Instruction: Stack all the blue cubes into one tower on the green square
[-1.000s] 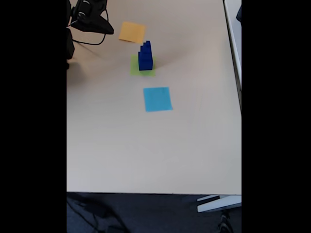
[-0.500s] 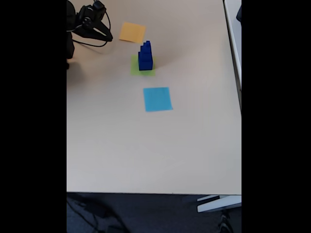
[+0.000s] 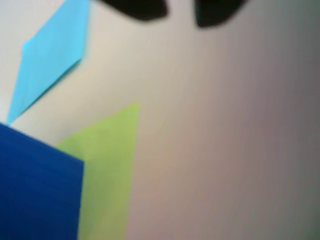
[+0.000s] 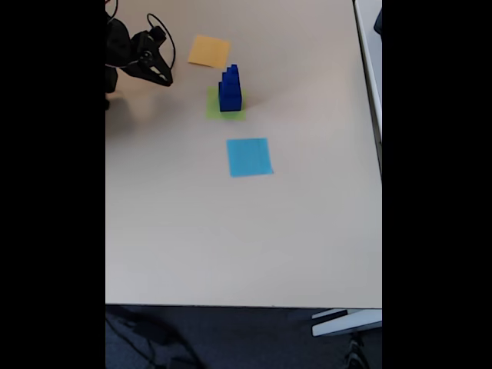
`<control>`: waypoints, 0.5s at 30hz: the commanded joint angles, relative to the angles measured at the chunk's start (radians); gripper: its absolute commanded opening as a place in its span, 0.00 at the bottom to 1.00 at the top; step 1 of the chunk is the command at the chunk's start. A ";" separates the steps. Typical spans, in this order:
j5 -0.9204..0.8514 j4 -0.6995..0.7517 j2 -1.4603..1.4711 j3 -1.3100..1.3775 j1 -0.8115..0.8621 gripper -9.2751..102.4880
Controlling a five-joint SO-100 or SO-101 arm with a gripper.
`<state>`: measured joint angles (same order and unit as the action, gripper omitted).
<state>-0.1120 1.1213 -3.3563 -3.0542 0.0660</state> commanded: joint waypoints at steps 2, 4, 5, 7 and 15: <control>0.026 -0.049 -0.023 -0.035 -0.014 0.08; 0.029 -0.058 -0.023 -0.044 -0.021 0.08; 0.035 -0.066 -0.023 -0.054 -0.028 0.08; 0.052 -0.081 -0.023 -0.078 -0.037 0.08; 0.048 -0.089 -0.023 -0.123 -0.041 0.08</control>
<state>-0.0690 1.0477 -3.3563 -3.1631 0.0307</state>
